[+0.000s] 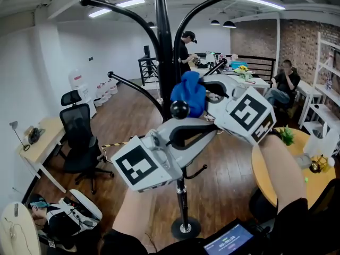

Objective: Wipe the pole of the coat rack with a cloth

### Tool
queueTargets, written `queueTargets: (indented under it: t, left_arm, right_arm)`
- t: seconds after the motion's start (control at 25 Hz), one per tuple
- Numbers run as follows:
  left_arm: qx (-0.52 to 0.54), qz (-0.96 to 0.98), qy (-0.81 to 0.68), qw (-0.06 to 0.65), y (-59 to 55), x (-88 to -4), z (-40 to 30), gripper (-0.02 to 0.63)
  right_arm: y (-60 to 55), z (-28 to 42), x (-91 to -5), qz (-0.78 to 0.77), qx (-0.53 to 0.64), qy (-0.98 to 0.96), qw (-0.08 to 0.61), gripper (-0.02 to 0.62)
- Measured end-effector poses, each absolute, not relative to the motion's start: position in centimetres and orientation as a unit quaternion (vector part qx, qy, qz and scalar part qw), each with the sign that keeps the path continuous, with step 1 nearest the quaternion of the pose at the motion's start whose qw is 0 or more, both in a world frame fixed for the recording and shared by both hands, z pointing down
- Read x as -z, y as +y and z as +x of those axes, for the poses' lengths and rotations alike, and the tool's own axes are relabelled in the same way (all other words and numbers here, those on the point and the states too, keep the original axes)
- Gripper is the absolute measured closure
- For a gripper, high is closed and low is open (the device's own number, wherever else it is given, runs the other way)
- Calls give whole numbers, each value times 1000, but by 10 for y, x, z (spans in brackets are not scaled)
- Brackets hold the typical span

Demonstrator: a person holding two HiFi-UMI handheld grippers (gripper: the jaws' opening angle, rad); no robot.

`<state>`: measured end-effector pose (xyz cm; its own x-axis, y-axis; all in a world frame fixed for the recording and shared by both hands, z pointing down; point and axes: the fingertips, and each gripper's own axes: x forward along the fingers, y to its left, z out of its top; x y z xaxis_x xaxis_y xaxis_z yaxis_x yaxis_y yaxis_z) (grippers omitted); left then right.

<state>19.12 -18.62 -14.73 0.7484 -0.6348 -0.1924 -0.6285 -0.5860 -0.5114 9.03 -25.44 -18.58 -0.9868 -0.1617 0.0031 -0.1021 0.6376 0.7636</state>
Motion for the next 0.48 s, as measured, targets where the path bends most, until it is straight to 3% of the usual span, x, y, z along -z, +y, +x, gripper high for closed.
queueTargets:
  t: [0.48]
  left_arm:
    - [31,-872,378,308,-200,153,184,603]
  right_arm:
    - [-265,76,237,61,391,-916,-63,546]
